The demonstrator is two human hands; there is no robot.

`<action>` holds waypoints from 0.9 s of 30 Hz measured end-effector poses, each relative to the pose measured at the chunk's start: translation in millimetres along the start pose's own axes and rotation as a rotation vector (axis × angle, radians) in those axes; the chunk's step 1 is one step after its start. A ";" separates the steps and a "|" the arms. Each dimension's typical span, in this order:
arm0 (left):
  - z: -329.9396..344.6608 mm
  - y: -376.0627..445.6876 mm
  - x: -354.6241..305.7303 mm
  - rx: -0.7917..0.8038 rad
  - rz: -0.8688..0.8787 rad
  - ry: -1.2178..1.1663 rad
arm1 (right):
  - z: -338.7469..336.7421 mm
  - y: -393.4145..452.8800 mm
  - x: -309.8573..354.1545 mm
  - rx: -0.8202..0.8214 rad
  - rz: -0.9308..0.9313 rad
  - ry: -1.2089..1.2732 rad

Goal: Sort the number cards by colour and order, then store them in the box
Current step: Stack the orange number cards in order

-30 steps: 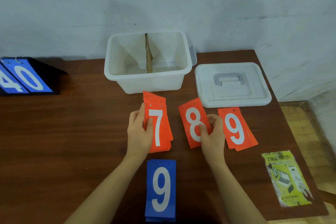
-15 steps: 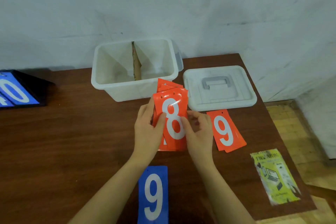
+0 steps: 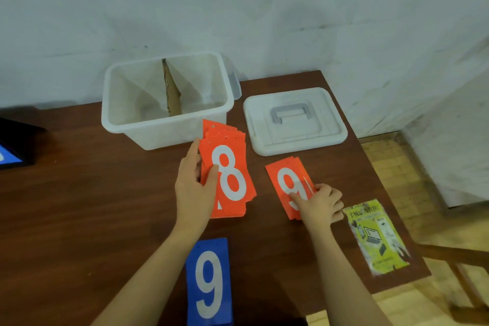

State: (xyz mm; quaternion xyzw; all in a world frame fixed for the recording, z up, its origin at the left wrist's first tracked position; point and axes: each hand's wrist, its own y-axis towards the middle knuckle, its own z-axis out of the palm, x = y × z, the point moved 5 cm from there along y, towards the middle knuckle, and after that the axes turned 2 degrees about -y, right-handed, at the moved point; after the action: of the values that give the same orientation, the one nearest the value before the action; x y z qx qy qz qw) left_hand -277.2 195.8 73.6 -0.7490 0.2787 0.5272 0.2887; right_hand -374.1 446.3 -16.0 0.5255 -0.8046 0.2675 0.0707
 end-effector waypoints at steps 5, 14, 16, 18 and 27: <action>2.6 -3.5 8.7 0.033 -0.011 0.063 | 4.2 -11.4 5.9 0.025 -0.022 0.111; -18.0 -9.1 19.3 0.022 -0.005 0.168 | -17.9 -80.7 50.9 0.140 -0.245 0.785; -18.5 -12.3 13.5 0.059 0.045 0.157 | -12.5 -100.1 65.9 0.216 -0.278 0.872; -19.6 -16.7 5.1 0.074 0.105 0.158 | -2.1 -118.7 77.9 0.268 -0.319 0.860; -75.3 -35.5 7.7 -0.012 0.129 0.143 | 40.1 -167.8 99.6 0.308 -0.492 0.517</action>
State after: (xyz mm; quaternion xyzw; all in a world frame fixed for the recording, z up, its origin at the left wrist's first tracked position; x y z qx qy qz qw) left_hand -202.0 164.3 92.1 -0.7669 0.3434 0.4915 0.2289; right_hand -262.8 294.5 49.1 0.6224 -0.5606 0.4838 0.2534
